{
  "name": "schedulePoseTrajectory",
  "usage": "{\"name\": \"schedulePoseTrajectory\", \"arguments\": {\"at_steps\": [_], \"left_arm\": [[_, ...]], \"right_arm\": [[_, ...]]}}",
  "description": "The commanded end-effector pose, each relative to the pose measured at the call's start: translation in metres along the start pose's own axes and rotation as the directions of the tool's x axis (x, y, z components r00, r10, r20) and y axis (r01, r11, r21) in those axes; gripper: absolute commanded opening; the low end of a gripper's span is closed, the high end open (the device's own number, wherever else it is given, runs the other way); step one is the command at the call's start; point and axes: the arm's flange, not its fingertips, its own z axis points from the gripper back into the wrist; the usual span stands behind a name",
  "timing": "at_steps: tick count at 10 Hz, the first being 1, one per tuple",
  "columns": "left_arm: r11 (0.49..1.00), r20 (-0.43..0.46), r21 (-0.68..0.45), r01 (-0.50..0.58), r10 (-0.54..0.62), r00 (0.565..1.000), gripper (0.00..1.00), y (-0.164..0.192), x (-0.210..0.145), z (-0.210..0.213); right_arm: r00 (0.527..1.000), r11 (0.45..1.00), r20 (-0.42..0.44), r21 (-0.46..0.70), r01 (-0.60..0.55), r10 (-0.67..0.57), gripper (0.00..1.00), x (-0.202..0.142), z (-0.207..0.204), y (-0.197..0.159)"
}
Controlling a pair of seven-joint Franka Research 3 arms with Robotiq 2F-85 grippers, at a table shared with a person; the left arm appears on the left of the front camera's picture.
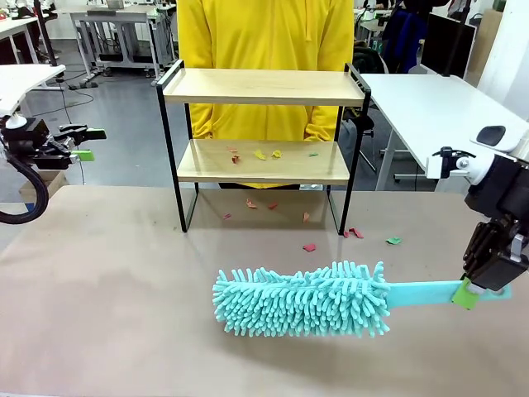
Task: Clean the shelf.
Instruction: Clean the specific section of the Shelf indicated by the human with the Duster.
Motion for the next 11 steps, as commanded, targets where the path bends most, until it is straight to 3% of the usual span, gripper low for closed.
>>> {"name": "schedulePoseTrajectory", "arguments": {"at_steps": [1,11], "left_arm": [[1.000,0.000,0.002,0.005,-0.005,1.000,1.00,-0.0018,0.0031,0.0001],[1.000,0.000,0.002,0.005,-0.005,1.000,1.00,-0.0018,0.0031,0.0001]], "right_arm": [[1.000,1.000,0.001,-0.004,0.012,-0.012,0.13,0.0014,0.0014,0.0009],[1.000,1.000,0.001,-0.004,0.012,-0.012,0.13,0.0014,0.0014,0.0009]]}}
